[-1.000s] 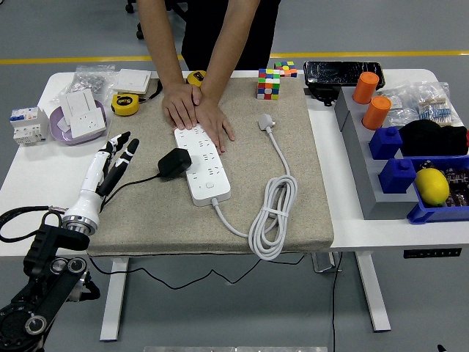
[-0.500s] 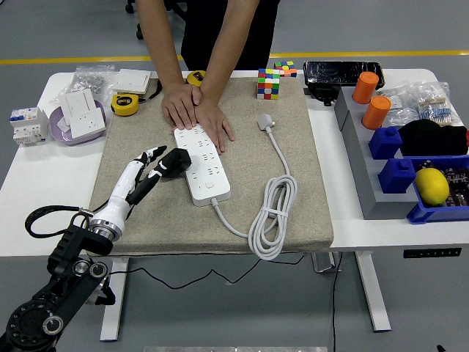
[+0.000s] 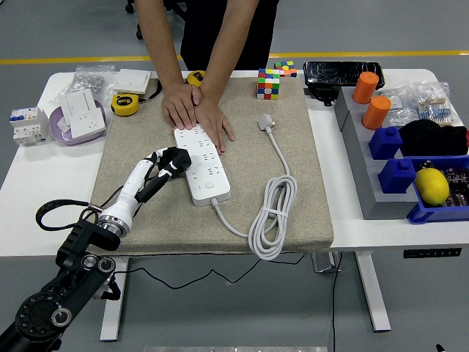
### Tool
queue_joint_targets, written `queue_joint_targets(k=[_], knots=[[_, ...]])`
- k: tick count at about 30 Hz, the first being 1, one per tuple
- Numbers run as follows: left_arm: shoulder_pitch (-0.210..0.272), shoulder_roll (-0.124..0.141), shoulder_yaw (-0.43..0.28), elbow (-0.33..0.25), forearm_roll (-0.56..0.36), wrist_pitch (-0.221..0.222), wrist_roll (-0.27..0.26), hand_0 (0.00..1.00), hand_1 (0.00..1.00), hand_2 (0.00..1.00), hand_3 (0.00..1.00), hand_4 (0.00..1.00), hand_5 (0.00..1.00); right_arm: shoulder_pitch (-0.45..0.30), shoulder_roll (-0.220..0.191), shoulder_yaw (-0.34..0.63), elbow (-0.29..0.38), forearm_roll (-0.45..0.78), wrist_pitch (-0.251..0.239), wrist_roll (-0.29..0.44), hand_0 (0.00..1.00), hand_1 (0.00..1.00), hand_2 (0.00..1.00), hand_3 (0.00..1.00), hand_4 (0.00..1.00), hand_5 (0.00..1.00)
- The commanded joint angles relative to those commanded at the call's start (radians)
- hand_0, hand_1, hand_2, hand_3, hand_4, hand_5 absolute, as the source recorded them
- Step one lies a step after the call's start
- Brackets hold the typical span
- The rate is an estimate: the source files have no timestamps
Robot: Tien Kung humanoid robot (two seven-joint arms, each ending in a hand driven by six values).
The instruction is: Pick up the plug,place it near the board,insert it into the board,press the button
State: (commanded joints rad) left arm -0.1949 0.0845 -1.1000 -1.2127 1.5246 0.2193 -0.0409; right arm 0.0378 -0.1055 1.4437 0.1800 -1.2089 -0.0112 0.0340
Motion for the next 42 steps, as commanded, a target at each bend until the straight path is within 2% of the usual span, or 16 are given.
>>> queue_joint_targets(k=[18,31,42], knots=[[-0.041,0.002,0.036,0.009,0.036,-0.001,0.014,0.998,0.974,0.908,0.871,0.998,0.998,0.001,-0.001,-0.005,0.0,0.0,0.001,0.0,0.978,0.903,0.837,0.856,0.998,0.998],[-0.093,0.017,0.087,0.02,0.07,-0.007,0.031,0.998,0.974,0.909,0.871,0.998,0.998,0.003,-0.002,-0.001,0.0,-0.008,-0.001,-0.001,0.977,0.902,0.837,0.855,0.998,0.998],[-0.122,0.024,0.122,0.023,0.149,-0.001,0.042,0.998,0.974,0.911,0.871,0.998,0.998,0.005,-0.001,0.002,0.0,-0.017,-0.001,-0.002,0.977,0.901,0.836,0.855,0.998,0.998]])
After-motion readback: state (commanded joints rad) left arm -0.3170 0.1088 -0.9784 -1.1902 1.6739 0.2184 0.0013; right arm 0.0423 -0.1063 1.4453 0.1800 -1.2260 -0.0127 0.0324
